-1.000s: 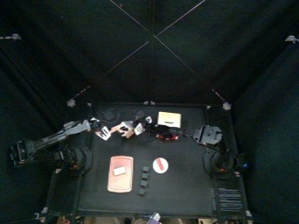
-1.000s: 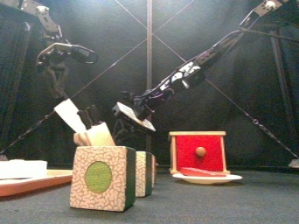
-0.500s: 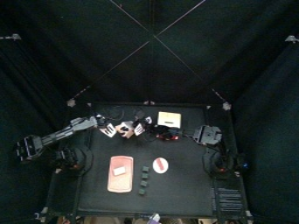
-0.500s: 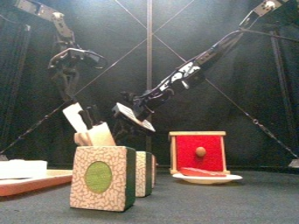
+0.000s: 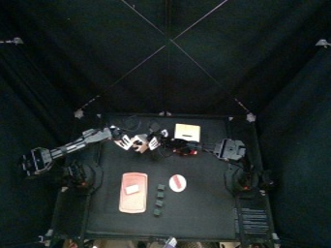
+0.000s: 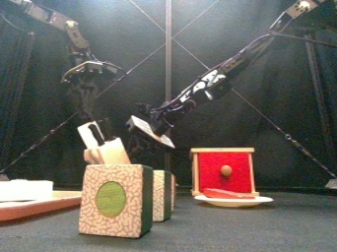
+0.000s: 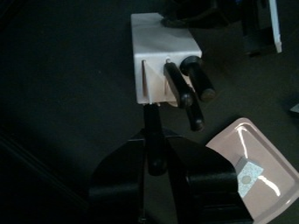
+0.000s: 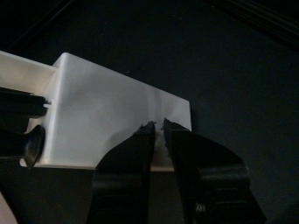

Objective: Put cleaver back in holder

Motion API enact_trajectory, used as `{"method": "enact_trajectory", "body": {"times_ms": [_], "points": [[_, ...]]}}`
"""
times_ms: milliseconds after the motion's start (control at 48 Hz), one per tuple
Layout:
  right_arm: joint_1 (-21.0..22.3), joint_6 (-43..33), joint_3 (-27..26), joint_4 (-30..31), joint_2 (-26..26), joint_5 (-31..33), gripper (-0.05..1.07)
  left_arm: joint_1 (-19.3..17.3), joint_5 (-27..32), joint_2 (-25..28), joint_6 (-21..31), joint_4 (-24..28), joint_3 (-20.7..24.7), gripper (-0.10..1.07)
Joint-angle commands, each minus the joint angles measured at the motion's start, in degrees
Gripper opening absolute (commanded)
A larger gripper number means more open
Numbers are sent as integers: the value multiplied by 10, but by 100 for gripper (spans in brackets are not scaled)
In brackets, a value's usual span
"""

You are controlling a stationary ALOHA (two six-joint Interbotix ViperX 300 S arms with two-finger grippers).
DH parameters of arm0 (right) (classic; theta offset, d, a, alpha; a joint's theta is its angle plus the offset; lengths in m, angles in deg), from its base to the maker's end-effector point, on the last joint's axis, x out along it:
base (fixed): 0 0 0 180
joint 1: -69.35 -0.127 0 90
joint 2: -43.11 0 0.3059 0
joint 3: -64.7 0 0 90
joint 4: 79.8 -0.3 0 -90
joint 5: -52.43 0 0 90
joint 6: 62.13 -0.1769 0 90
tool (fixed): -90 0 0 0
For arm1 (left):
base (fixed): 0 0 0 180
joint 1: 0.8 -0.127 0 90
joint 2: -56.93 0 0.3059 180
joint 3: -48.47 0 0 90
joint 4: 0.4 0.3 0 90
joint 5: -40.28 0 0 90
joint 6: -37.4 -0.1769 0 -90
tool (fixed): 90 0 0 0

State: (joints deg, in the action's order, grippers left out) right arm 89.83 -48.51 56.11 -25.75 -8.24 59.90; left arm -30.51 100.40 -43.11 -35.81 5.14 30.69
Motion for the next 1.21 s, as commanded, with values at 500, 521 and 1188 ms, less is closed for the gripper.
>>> {"method": "enact_trajectory", "body": {"times_ms": [500,521,1188], "points": [[-3,2,18,0,-41,1,59,0,-76,-74,2,-8,-23,88],[-3,3,22,-1,-44,2,59,1,-78,-79,2,-9,-27,88],[-33,3,174,8,-183,2,59,153,-241,-215,3,-48,-150,87]]}}
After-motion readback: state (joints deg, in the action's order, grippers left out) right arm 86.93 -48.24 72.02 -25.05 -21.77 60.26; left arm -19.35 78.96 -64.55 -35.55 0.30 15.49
